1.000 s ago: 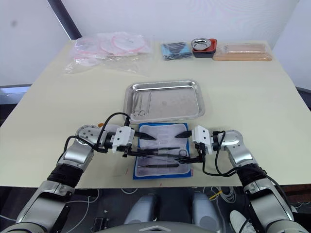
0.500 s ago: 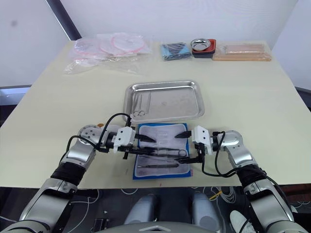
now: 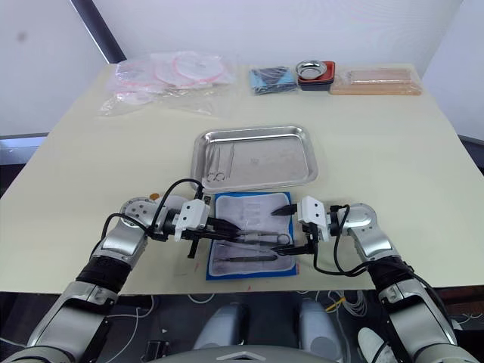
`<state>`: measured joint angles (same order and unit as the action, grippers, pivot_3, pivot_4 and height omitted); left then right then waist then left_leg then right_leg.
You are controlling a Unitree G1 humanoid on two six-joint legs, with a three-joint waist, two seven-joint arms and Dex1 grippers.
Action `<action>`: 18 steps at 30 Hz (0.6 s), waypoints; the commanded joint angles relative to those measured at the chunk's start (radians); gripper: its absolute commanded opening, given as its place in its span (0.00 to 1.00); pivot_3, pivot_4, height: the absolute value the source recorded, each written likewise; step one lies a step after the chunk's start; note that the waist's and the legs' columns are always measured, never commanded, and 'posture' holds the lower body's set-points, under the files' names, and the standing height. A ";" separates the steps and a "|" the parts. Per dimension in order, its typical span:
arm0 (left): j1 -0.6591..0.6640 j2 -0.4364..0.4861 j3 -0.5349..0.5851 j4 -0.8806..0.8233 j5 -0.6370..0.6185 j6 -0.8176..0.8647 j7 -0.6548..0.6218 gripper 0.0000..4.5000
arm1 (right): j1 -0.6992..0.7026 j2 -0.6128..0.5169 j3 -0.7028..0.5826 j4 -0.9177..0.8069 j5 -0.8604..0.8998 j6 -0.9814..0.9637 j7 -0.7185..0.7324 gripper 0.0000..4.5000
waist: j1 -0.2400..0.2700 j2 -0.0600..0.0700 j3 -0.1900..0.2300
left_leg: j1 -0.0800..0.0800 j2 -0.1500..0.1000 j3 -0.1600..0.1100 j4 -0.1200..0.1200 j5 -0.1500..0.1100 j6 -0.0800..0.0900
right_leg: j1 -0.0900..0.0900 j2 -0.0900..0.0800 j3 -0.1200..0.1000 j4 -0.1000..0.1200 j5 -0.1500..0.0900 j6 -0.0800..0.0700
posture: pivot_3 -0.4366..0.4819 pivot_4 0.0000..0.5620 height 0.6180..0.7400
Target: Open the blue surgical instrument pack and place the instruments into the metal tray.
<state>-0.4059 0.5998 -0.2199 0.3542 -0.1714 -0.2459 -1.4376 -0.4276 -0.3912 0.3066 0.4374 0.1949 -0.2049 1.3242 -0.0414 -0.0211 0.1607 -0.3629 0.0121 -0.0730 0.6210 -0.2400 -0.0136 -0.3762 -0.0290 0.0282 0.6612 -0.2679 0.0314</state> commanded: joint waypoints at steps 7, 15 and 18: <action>0.008 0.051 0.012 -0.121 0.009 0.085 0.033 0.01 | 0.045 0.004 0.063 0.068 -0.081 0.023 -0.002 1.00 | -0.001 0.000 0.000 | 0.000 0.001 0.000 0.000 0.000 0.000 | 0.000 0.001 0.000 0.000 0.000 0.000 | 0.48 0.27 1.00; 0.002 0.096 0.007 -0.250 0.029 0.220 0.074 0.01 | 0.038 0.003 0.063 0.078 -0.085 0.022 0.001 1.00 | -0.001 0.000 0.000 | 0.000 0.004 -0.001 0.000 0.000 0.000 | 0.000 0.004 0.000 0.000 -0.001 0.001 | 0.48 0.27 1.00; -0.004 0.112 0.012 -0.293 0.023 0.281 0.087 0.01 | 0.033 0.004 0.064 0.084 -0.086 0.022 0.002 1.00 | -0.001 0.000 0.000 | 0.000 0.005 0.000 0.000 0.000 0.000 | 0.000 0.005 0.000 0.000 -0.001 0.001 | 0.48 0.27 1.00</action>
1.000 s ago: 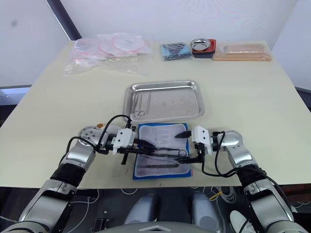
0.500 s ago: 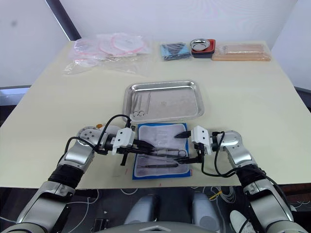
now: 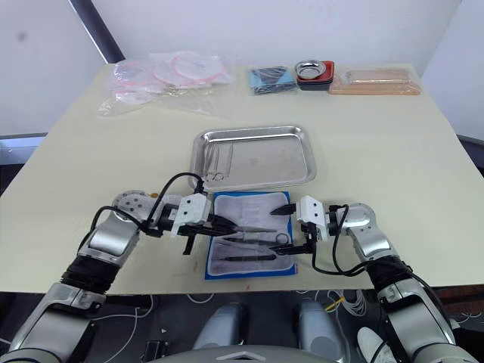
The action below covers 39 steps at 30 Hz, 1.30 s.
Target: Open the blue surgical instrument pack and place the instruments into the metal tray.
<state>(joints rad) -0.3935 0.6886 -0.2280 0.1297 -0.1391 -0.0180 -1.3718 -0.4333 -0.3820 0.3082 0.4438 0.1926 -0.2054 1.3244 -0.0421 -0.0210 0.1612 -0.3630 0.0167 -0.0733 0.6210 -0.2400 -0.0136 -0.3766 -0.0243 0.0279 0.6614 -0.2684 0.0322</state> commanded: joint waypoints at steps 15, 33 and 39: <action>0.019 0.150 0.045 -0.201 -0.039 0.193 0.004 0.01 | 0.034 -0.001 0.065 0.089 -0.084 0.020 0.005 1.00 | 0.001 0.000 0.001 | 0.000 0.005 0.000 0.000 0.000 0.000 | 0.000 0.005 0.000 0.000 -0.001 0.001 | 0.48 0.27 1.00; 0.087 0.286 0.133 -0.290 -0.107 0.247 -0.023 0.01 | 0.019 0.004 0.064 0.113 -0.086 0.010 0.008 1.00 | 0.000 0.000 0.001 | 0.001 0.005 0.002 0.000 0.000 0.000 | -0.001 0.005 0.001 0.000 -0.002 -0.001 | 0.48 0.27 1.00; 0.102 0.332 0.168 -0.317 -0.123 0.270 -0.025 0.01 | 0.019 0.008 0.064 0.119 -0.087 0.005 0.010 1.00 | -0.001 0.000 0.001 | 0.001 0.006 0.002 0.000 0.000 0.000 | -0.001 0.005 0.002 0.000 -0.002 -0.002 | 0.48 0.27 1.00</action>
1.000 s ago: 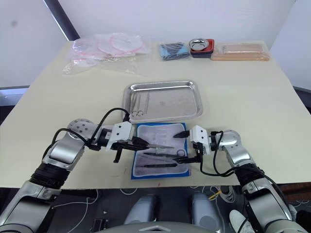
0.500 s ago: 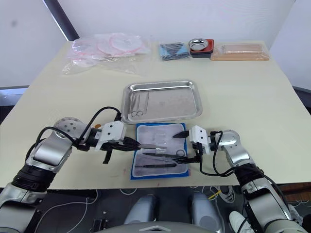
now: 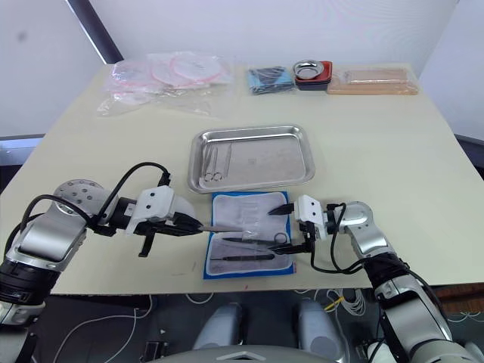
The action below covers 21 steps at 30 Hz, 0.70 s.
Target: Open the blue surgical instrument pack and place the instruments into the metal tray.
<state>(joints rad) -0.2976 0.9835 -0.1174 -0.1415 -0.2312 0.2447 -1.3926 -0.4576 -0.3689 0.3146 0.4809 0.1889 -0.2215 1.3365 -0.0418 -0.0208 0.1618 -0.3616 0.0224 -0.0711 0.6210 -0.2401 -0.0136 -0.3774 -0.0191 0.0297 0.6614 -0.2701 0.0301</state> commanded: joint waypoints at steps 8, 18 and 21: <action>0.011 0.082 0.130 -0.055 -0.079 0.039 0.004 0.01 | 0.049 -0.004 0.058 0.080 -0.083 0.019 -0.003 1.00 | 0.000 0.000 0.000 | 0.000 0.001 0.001 0.000 0.000 0.000 | 0.000 0.001 0.000 0.000 0.000 -0.001 | 0.48 0.27 1.00; -0.057 -0.088 0.134 -0.108 -0.096 0.219 0.272 0.01 | 0.044 0.001 0.058 0.093 -0.086 0.012 -0.007 1.00 | -0.001 -0.002 -0.001 | 0.000 0.001 0.001 0.000 0.000 0.000 | 0.000 0.001 0.001 0.000 0.001 0.002 | 0.48 0.27 1.00; -0.113 -0.190 0.131 -0.111 -0.075 0.323 0.440 0.01 | 0.043 0.000 0.057 0.095 -0.087 0.009 -0.006 1.00 | 0.001 -0.003 -0.001 | 0.000 0.001 0.000 0.001 0.000 0.000 | 0.000 0.001 0.000 0.001 0.002 0.002 | 0.48 0.27 1.00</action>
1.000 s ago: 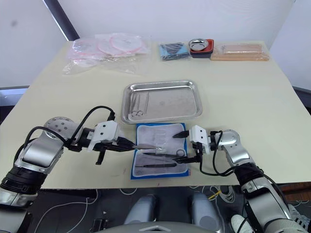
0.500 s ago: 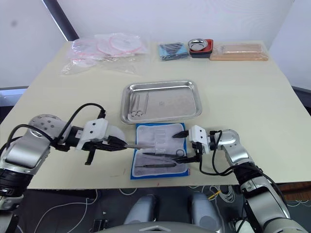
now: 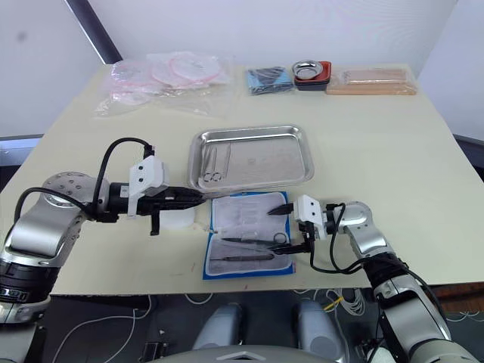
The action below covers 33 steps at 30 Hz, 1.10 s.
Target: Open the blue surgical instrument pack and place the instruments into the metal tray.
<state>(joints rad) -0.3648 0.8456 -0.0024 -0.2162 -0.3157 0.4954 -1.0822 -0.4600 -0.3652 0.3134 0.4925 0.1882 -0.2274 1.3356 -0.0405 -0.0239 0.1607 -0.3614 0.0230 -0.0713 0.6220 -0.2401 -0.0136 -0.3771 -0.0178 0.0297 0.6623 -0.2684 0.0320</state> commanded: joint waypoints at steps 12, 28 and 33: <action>-0.170 -0.469 -0.102 0.054 0.259 0.247 0.776 0.01 | 0.052 -0.003 0.058 0.082 -0.086 0.013 -0.011 1.00 | 0.002 -0.001 -0.001 | 0.000 -0.001 -0.002 0.003 0.000 0.000 | 0.002 0.000 -0.001 0.001 0.001 0.000 | 0.48 0.27 1.00; -0.211 -0.818 -0.010 0.226 0.328 0.299 1.136 0.01 | 0.051 -0.001 0.059 0.081 -0.085 0.017 -0.014 1.00 | -0.001 -0.002 -0.001 | -0.001 -0.001 -0.003 0.004 0.000 -0.001 | 0.002 0.000 -0.002 0.001 0.002 -0.001 | 0.48 0.27 1.00; -0.206 -0.839 0.007 0.233 0.323 0.352 1.151 0.01 | 0.048 0.000 0.060 0.086 -0.087 0.014 -0.014 1.00 | -0.001 -0.002 -0.001 | -0.001 -0.001 -0.003 0.004 0.000 -0.001 | 0.002 0.000 -0.002 0.001 0.002 -0.001 | 0.48 0.27 1.00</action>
<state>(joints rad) -0.5606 0.0114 -0.0007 0.0367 0.0089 0.8260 0.0634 -0.4573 -0.3619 0.3122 0.4994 0.1882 -0.2407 1.3257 -0.0419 -0.0260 0.1594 -0.3621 0.0218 -0.0743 0.6264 -0.2399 -0.0144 -0.3750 -0.0180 0.0275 0.6630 -0.2668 0.0314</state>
